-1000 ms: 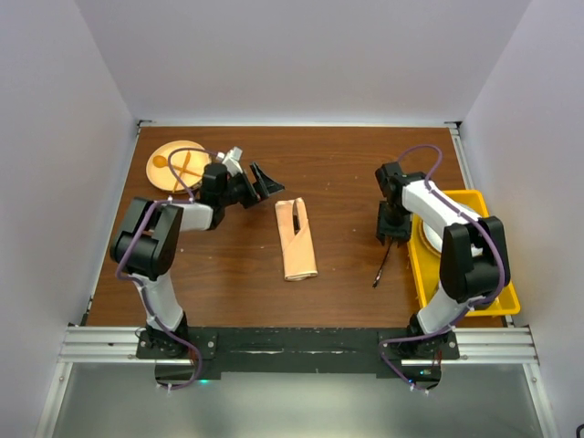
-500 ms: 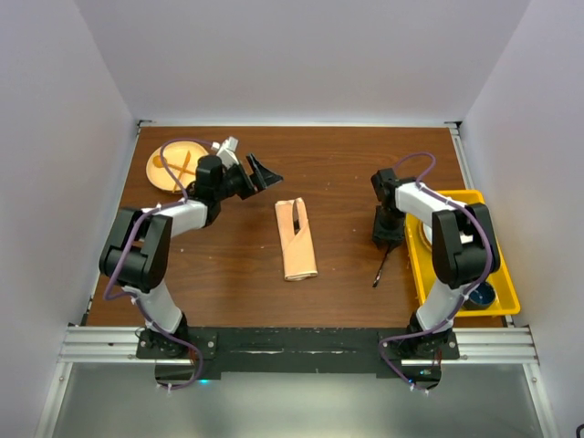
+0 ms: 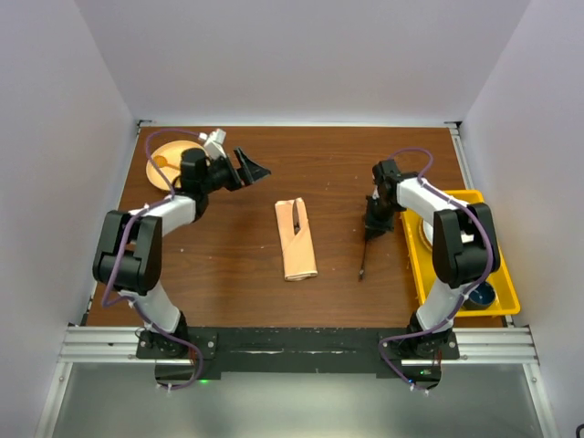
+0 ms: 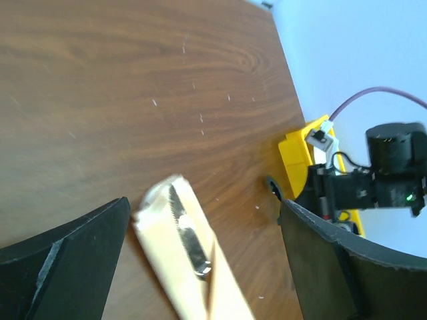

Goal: Fold the napkin into a case and place the utensils inside
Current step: Pick up the spoon from the corner of the board, then pass from the right arm to the left

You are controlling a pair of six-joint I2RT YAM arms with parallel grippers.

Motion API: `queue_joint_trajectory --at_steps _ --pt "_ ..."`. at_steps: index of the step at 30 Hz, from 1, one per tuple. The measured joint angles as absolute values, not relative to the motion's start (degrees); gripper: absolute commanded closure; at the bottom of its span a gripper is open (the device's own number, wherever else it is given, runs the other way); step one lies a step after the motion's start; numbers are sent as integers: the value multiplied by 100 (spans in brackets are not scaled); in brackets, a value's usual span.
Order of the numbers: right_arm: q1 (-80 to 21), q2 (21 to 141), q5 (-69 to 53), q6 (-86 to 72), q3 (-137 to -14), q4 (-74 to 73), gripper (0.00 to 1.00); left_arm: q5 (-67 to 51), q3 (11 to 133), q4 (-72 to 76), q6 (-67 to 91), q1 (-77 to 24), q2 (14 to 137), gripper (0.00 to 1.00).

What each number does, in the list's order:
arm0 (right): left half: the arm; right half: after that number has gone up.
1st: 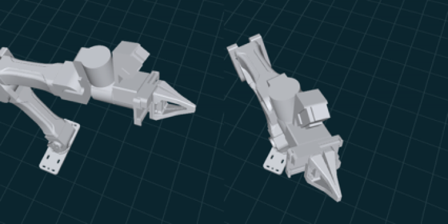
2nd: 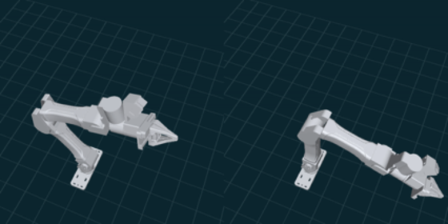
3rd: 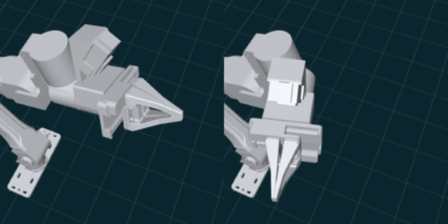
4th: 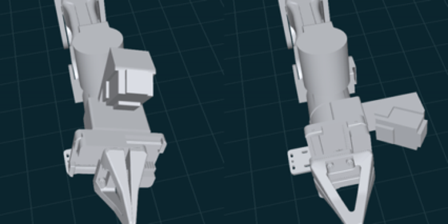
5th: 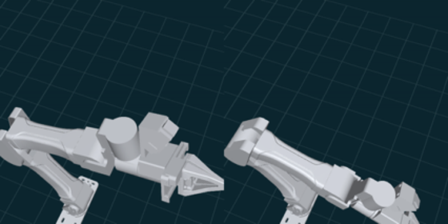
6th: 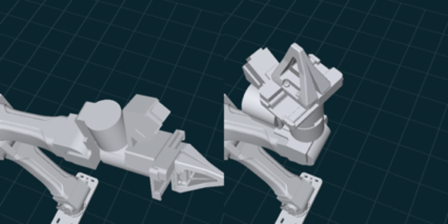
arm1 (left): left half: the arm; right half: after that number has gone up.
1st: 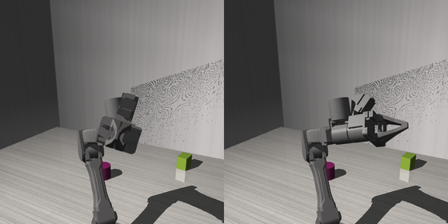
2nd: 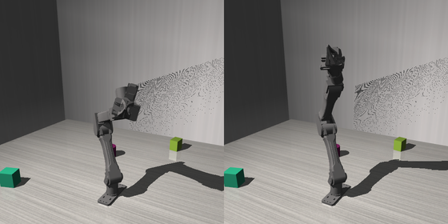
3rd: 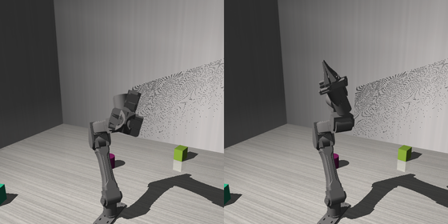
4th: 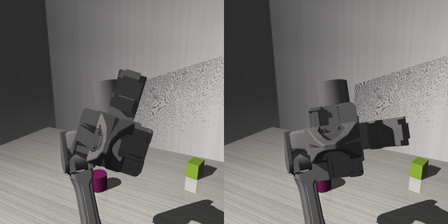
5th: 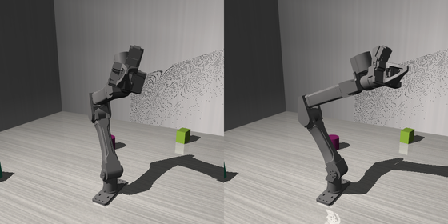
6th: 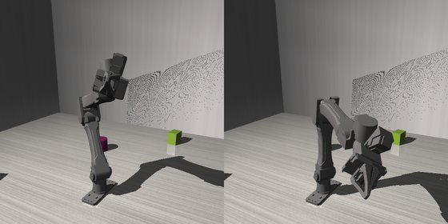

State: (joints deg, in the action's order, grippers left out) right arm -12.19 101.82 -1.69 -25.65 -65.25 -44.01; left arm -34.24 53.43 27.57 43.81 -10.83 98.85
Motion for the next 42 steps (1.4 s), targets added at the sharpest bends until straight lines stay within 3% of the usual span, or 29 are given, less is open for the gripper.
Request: queue_joint_trajectory --at_steps 7,11,16,19,22,23,26,36,40,42 --pt "-1225 10186 -3393 -1345 -7994 -3975 100 -4746 5701 2418 2657 -187 9096 0" --pt "-1278 10182 -5155 -899 -8565 -3677 100 -5653 5837 1986 913 -222 8390 0" --pt "-1559 10186 -6462 -486 -8554 -3712 100 -6281 6173 445 -2237 -698 7769 11" --pt "-1890 10186 -6925 -73 -8556 -3992 100 -6322 6545 -611 -3959 -1162 7771 19" --pt "-2222 10186 -7216 287 -8556 -4250 100 -6329 6731 -1439 -5301 -1527 7822 35" --pt "-2311 10184 -7288 390 -8556 -4335 100 -6320 6733 -1619 -5634 -1625 7835 51" --pt "-2445 10184 -7395 617 -8556 -4550 100 -6261 6650 -1804 -6171 -1892 7848 73" --pt "-2834 10095 -7448 895 -8549 -4923 100 -6082 5957 -1192 -6259 -2379 7465 76" --pt "-2884 10077 -7452 902 -8549 -4939 100 -6034 5883 -1212 -6248 -2388 7319 100" --pt "-2880 10077 -7452 867 -8549 -4978 96 -5992 5852 -1319 -6274 -2370 7255 100"
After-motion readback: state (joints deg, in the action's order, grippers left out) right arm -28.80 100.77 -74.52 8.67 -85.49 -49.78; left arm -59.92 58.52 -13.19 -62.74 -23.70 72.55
